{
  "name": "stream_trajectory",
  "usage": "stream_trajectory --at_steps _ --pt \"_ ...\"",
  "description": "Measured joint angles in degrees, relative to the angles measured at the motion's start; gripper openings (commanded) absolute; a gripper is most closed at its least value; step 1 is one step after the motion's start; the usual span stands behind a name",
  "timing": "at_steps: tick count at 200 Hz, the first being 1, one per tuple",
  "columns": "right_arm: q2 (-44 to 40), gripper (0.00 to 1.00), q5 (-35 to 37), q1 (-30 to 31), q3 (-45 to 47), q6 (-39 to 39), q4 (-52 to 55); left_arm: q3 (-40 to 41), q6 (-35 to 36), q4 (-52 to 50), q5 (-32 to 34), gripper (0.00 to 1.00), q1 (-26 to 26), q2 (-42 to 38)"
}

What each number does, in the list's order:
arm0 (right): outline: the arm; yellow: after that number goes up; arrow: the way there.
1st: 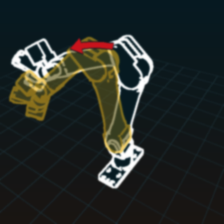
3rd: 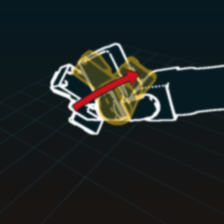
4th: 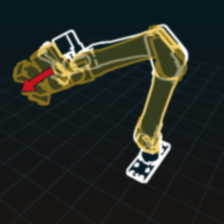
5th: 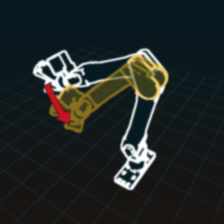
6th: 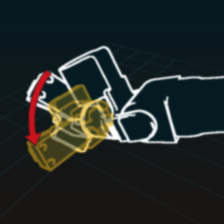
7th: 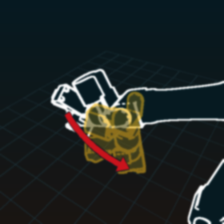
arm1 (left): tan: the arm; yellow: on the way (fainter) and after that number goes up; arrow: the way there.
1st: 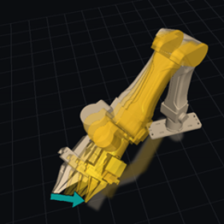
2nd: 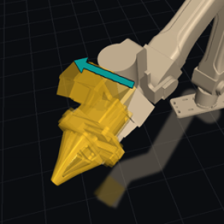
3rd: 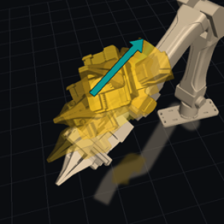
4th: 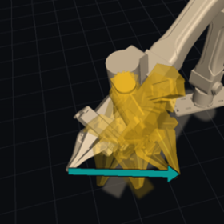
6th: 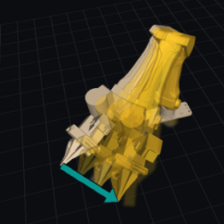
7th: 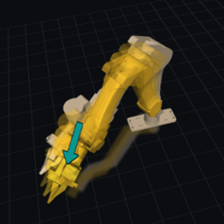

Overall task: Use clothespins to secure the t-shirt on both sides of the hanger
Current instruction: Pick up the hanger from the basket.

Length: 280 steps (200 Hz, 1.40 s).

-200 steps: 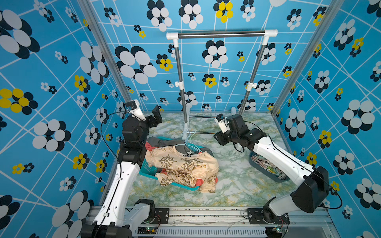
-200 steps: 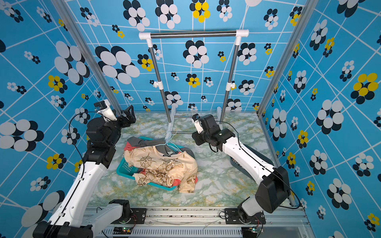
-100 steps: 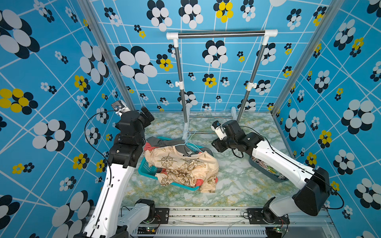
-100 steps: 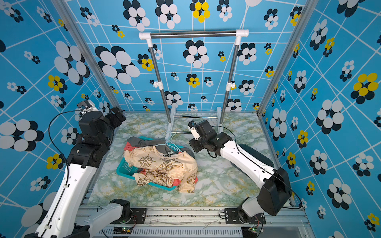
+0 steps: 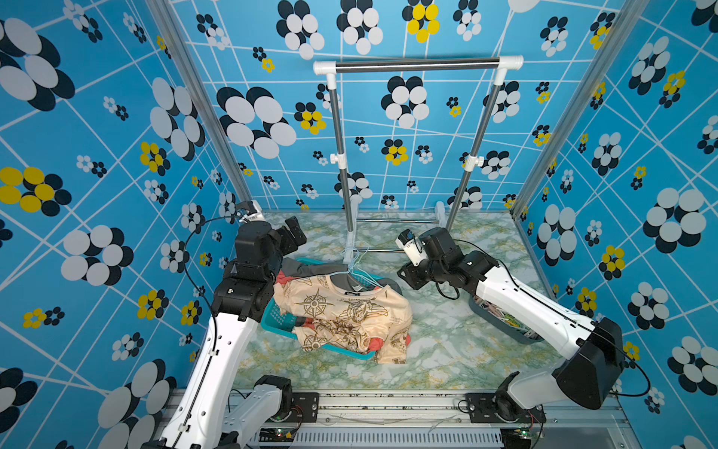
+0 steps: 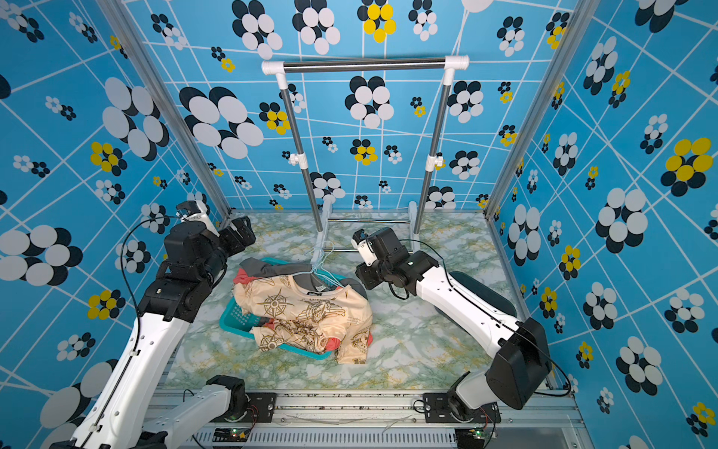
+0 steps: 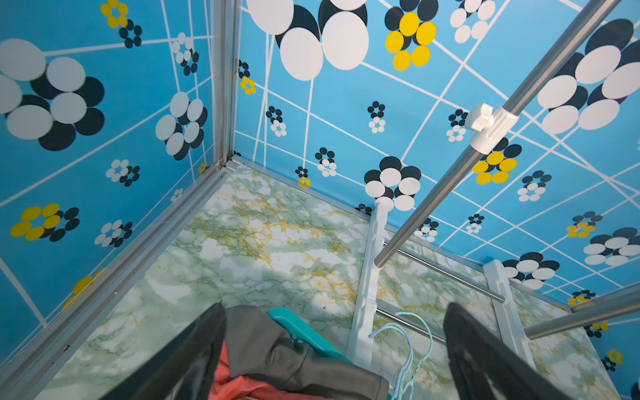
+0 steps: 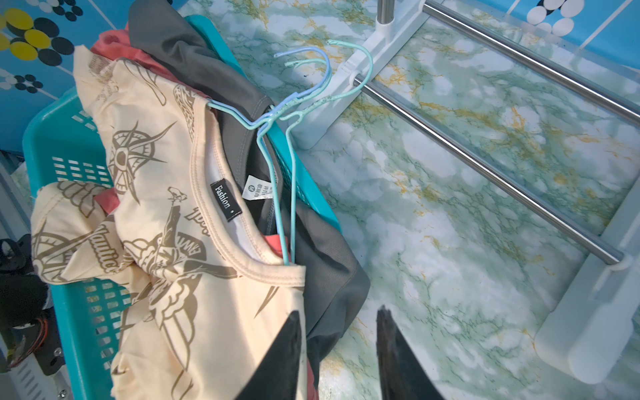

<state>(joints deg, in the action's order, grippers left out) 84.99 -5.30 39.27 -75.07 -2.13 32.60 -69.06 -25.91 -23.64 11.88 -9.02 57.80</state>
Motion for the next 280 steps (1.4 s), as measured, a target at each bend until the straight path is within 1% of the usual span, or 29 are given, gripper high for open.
stream_trajectory --at_steps 11,24,31,41,53,71,91,124,147,171,192,208,221,232,256,258,262,280 --pt "0.96 0.4 -0.9 0.11 -0.31 0.09 -0.04 0.0 0.2 -0.44 -2.58 0.87 0.0 0.52" --pt "2.67 0.4 -1.79 0.37 -1.03 0.26 -0.2 0.0 0.35 -0.76 -5.99 0.73 0.0 1.84" --pt "3.67 0.4 -2.19 0.61 -1.53 0.44 -0.22 0.0 0.2 -1.01 -7.65 0.67 0.0 2.75" --pt "5.4 0.4 -2.64 1.25 -2.4 0.72 -0.22 0.09 -0.55 -1.42 -10.25 0.61 0.0 4.37" --pt "7.45 0.4 -2.99 2.1 -3.72 1.18 -0.24 0.98 -1.16 -1.46 -13.35 0.57 -0.02 5.68" --pt "9.94 0.39 -3.43 3.34 -5.4 1.77 -0.26 3.89 -2.05 -1.51 -16.83 0.57 -0.5 6.19" --pt "11.91 0.33 -3.85 4.0 -6.6 2.54 -0.26 6.54 -2.6 -1.7 -19.23 0.57 -2.45 6.27" --pt "12.92 0.33 -4.22 3.96 -6.95 2.8 -0.42 7.04 -3.15 -1.64 -21.57 0.62 -5.51 8.79" --pt "12.92 0.32 -4.42 3.96 -6.93 2.73 -1.77 6.75 -3.26 -1.64 -22.25 0.64 -7.37 13.2" --pt "12.92 0.26 -4.76 3.96 -6.16 2.19 -3.04 5.18 -3.02 -1.68 -22.4 0.69 -9.57 19.26" --pt "12.92 0.23 -5.35 3.96 -5.49 1.64 -3.21 2.91 -2.49 -1.75 -22.18 0.7 -11.56 24.39" --pt "12.92 0.23 -5.62 3.96 -5.09 1.4 -3.28 1.07 -1.99 -1.79 -21.49 0.65 -12.81 27.56" --pt "12.92 0.22 -5.62 3.96 -4.87 1.27 -3.23 -0.42 -1.38 -1.95 -20.85 0.53 -13.53 29.64" --pt "12.92 0.21 -5.57 3.96 -4.76 1.25 -3.26 -2.05 -0.81 -2.56 -20.0 0.48 -14.03 31.34" --pt "12.9 0.19 -5.11 3.96 -4.09 1.27 -3.23 -5.97 0.46 -4.11 -17.77 0.44 -14.71 35.12" --pt "12.9 0.19 -5.07 3.96 -4.04 1.27 -3.23 -6.23 0.5 -4.24 -17.66 0.41 -14.73 35.41" --pt "12.9 0.18 -4.87 3.96 -3.96 1.27 -3.21 -6.71 0.61 -4.48 -17.33 0.4 -14.84 35.91" --pt "12.81 0.18 -4.26 3.96 -3.61 1.25 -3.21 -8.59 1.38 -5.62 -15.37 0.4 -15.32 38.27"
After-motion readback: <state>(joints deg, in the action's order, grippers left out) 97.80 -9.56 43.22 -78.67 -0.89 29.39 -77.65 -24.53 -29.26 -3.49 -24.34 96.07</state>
